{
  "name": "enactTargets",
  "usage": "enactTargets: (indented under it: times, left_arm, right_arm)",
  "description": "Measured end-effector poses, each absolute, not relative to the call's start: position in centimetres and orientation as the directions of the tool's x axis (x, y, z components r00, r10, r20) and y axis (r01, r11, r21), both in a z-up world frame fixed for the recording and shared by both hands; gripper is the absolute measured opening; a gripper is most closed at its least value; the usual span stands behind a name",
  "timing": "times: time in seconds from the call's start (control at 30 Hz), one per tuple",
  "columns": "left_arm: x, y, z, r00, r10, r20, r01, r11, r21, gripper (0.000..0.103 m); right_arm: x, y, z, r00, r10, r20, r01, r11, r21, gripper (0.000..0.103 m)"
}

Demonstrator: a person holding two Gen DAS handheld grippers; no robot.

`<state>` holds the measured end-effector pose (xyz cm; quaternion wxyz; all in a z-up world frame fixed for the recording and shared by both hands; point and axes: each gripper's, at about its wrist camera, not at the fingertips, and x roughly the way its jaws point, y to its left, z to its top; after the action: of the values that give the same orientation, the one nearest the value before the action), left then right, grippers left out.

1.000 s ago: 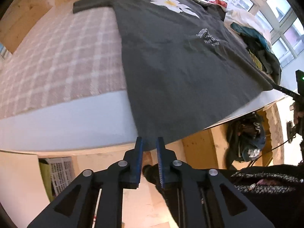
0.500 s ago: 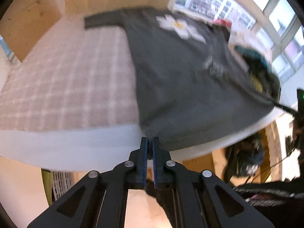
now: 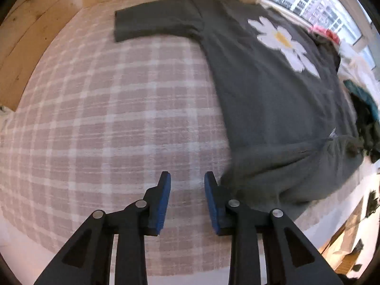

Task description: Fold clothes

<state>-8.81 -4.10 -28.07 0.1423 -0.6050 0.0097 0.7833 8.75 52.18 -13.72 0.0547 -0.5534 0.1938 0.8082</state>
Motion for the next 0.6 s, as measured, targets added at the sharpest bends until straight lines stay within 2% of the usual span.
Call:
enactTargets:
  times: [0.1,0.23,0.3,0.47,0.5,0.53,0.57,0.6]
  left_arm:
    - [-7.6,-4.9,-27.1,-0.246,0.243,-0.938,-0.264,-0.948,-0.176,0.033]
    - [-8.0,-3.8,-27.6,-0.237,0.257,-0.937,-0.335,-0.927,-0.170,0.038]
    - [-8.9,-2.9,-28.4,-0.221,0.256,-0.941,-0.361,-0.918,-0.165,0.041]
    - [-10.4,-0.8,-30.0,-0.200,0.257,-0.945,-0.426,-0.892,-0.152,0.042]
    - [-10.5,-0.5,-29.9,-0.213,0.268,-0.939,-0.444,-0.883,-0.152,0.039]
    - [-10.7,-0.4,-29.8,-0.207,0.282,-0.937,-0.449,-0.878,-0.164,0.021]
    - [-10.9,-0.3,-29.8,-0.198,0.294,-0.935,-0.449,-0.875,-0.180,0.009]
    - [-11.1,-0.3,-29.7,-0.194,0.302,-0.933,-0.448,-0.874,-0.190,0.004]
  right_arm:
    - [9.9,52.9,-13.0,-0.422,-0.143,-0.895,-0.330,-0.895,0.299,0.029]
    - [10.7,52.7,-12.7,-0.447,-0.165,-0.879,-0.286,-0.905,0.316,0.032]
    - [11.0,52.5,-13.0,-0.441,-0.170,-0.881,-0.264,-0.914,0.308,0.038]
    - [11.6,52.6,-13.5,-0.442,-0.169,-0.881,-0.220,-0.932,0.289,0.039]
    - [11.6,52.7,-13.5,-0.445,-0.170,-0.879,-0.210,-0.934,0.288,0.039]
    - [11.3,52.7,-13.6,-0.447,-0.170,-0.878,-0.194,-0.940,0.280,0.039]
    - [10.9,52.7,-13.6,-0.449,-0.168,-0.878,-0.178,-0.946,0.272,0.039]
    - [10.4,52.6,-13.7,-0.449,-0.156,-0.880,-0.169,-0.952,0.255,0.039]
